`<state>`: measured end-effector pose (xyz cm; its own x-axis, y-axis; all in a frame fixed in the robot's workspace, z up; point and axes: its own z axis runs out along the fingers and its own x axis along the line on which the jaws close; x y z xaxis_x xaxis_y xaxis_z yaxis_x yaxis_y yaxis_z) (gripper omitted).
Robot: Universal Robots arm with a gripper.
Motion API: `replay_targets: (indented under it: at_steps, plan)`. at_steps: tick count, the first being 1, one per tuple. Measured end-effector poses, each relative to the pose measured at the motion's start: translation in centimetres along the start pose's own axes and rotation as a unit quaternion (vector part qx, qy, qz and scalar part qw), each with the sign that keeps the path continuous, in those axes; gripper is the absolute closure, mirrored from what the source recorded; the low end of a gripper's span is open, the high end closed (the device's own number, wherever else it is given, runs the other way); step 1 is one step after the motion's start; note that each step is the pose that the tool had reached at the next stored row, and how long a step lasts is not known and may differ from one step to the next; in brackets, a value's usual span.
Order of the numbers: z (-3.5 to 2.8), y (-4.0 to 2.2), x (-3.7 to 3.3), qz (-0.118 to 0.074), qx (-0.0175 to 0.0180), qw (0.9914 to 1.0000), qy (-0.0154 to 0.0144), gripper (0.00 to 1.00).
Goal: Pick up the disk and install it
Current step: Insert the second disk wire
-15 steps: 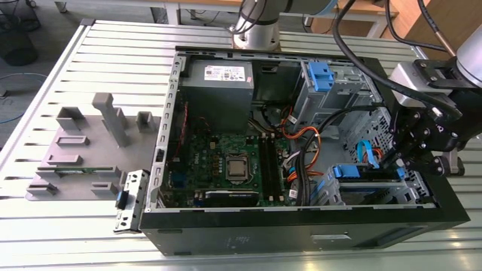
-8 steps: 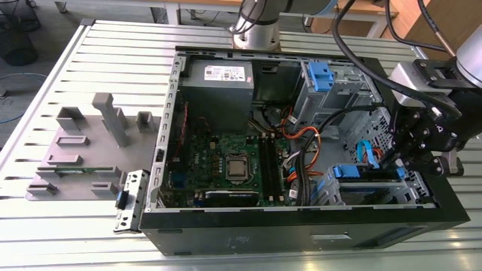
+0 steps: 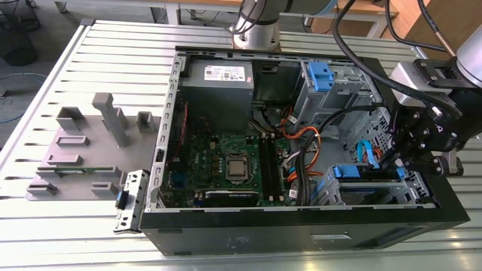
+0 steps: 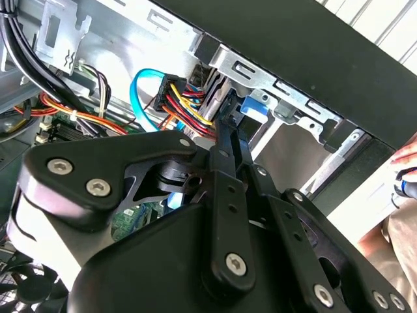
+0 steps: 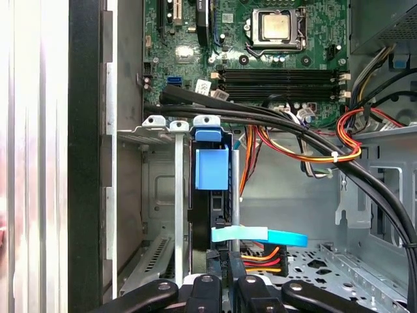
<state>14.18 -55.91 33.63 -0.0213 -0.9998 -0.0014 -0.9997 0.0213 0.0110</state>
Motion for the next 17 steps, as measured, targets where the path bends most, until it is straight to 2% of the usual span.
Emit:
replay_targets:
  at_steps: [17]
  plan:
    - [0.21,0.01,0.00,0.000,0.0000,1.00000,0.0001,0.84]
